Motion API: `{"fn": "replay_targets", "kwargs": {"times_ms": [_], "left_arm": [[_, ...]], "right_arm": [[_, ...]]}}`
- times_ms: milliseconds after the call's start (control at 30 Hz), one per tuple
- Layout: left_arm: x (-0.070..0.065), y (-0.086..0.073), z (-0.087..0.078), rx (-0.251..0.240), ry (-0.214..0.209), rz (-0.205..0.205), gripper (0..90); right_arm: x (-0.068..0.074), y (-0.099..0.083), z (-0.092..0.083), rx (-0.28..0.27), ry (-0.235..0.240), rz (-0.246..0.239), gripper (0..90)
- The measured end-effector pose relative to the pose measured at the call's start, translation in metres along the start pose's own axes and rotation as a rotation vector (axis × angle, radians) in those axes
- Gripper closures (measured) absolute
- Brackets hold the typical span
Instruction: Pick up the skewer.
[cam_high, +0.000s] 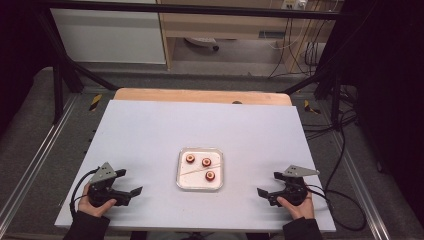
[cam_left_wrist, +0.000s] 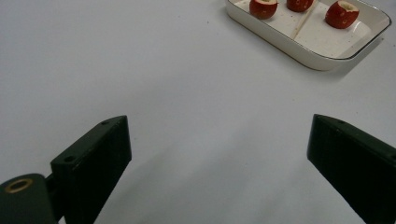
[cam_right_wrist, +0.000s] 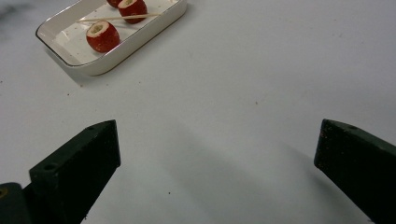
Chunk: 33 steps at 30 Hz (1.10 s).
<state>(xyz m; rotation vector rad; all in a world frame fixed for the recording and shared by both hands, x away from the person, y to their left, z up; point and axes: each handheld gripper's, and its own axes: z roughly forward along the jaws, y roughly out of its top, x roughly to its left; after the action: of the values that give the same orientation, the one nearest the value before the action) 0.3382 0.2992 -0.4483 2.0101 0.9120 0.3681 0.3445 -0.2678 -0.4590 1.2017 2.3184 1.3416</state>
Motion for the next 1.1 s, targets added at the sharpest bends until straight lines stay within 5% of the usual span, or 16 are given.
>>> {"fn": "replay_targets", "kwargs": {"times_ms": [1100], "left_arm": [[-0.024, 0.021, 0.022, 0.042, -0.022, 0.024, 7.6]], "right_arm": [[0.001, 0.000, 0.000, -0.001, 0.004, 0.003, 0.9]]}}
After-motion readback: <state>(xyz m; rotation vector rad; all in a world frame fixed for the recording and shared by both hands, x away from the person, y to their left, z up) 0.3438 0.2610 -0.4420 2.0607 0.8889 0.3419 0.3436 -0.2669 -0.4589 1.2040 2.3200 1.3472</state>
